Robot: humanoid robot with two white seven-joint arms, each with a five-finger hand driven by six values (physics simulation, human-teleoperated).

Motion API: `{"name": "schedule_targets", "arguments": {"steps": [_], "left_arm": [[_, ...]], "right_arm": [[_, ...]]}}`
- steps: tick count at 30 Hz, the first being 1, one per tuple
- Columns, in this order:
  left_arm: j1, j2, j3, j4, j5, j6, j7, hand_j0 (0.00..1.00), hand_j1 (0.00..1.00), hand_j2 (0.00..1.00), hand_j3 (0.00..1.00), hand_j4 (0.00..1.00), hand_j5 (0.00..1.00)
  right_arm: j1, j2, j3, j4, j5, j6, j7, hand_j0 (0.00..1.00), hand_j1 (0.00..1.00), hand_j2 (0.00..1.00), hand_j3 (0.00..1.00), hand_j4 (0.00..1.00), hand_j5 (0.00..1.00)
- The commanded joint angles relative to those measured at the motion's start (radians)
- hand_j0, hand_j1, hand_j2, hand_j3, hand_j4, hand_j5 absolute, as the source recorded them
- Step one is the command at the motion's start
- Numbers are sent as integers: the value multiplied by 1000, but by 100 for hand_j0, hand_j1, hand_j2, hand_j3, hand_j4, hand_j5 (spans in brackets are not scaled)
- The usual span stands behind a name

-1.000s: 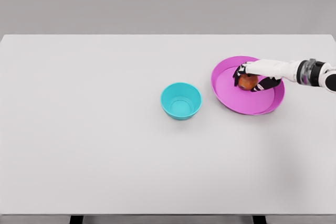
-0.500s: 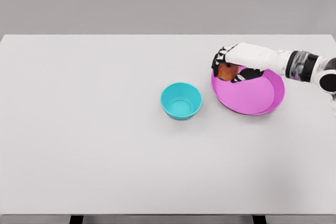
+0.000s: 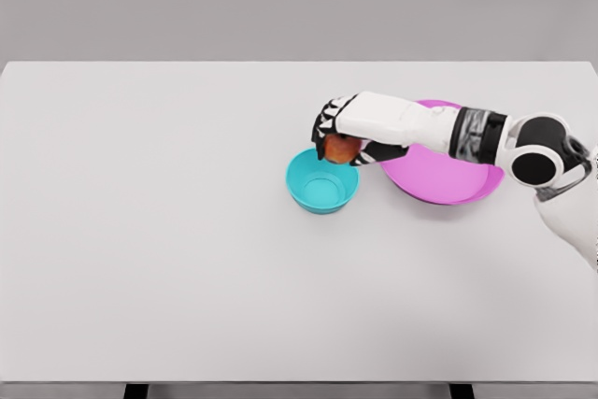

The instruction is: Put the apple from the pink plate into the blue bowl with your right arm

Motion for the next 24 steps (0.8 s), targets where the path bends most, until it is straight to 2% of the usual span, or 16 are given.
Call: {"name": "schedule_targets", "arguments": {"steps": [1,5,7,9,10,11,20,24], "left_arm": [[0,0,0,0,1,2,0,100,100,100,100,100,100],[0,0,0,1,1,0,0,100,100,100,100,100,100],[0,0,0,0,1,2,0,100,100,100,100,100,100],[0,0,0,0,1,2,0,100,100,100,100,100,100],[0,0,0,0,1,0,0,100,100,100,100,100,100],[0,0,0,0,1,2,0,100,100,100,100,100,100],[0,0,0,0,1,2,0,100,100,100,100,100,100],[0,0,0,0,1,0,0,100,100,100,100,100,100]], "right_arm": [[0,16,17,-3,-1,6,-1,45,45,45,45,45,45],[2,21,29,-3,0,6,-1,46,46,46,46,46,46],[2,21,29,-4,2,3,-1,53,53,53,53,53,53],[3,18,29,-7,2,3,-1,72,72,72,72,72,72],[5,16,28,-7,2,3,-1,74,74,74,74,74,74],[6,15,26,-7,2,3,-1,82,82,82,82,82,82],[6,2,20,-50,2,12,-1,100,100,100,100,100,100],[8,-31,16,-84,2,20,-1,100,100,100,100,100,100]]}}
